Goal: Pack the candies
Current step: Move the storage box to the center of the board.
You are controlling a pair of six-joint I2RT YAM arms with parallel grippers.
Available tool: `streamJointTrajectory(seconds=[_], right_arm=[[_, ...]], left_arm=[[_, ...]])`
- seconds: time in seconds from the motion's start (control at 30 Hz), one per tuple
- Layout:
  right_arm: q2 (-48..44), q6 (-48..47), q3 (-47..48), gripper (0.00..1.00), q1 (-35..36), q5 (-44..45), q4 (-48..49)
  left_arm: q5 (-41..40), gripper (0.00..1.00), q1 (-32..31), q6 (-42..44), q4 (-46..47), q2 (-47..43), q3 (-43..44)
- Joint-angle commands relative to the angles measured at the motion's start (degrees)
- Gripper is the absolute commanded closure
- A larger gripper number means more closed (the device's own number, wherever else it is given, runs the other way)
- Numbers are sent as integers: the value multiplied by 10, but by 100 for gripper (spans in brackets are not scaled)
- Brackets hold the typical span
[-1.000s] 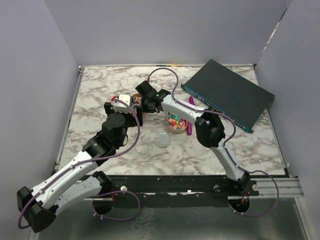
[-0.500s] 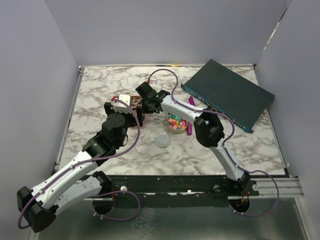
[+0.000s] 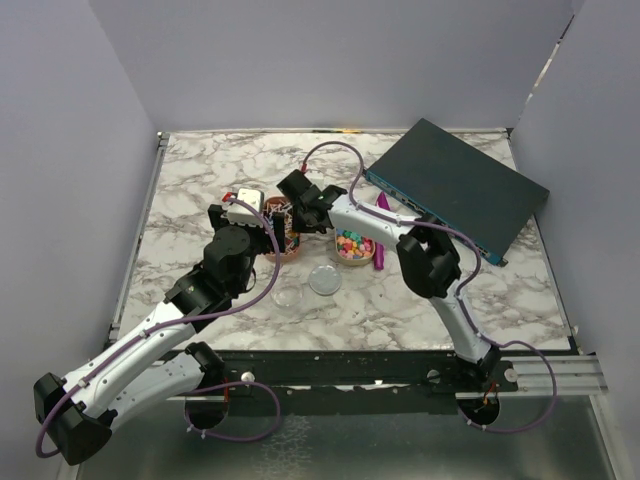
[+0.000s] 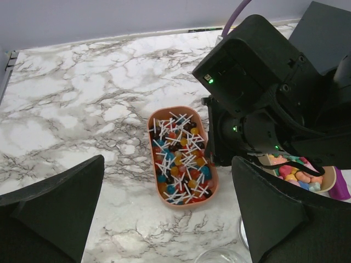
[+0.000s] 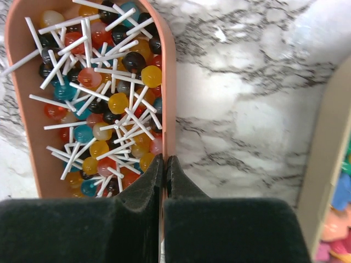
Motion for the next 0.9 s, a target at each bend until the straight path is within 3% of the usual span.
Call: streamJointTrajectory(seconds=[0.0,0.27,0.87], right_arm=[[-57,-17,-45,99,3,44,-15],[-118,-27,-123,99,2,94,-5],[-152,-25,-188,99,-25,121,-1]], left_arm=[[-8,1,3,4,6,0,-4],[-6,1,2,3,6,3,-3],[-5,1,2,1,6,4,-4]])
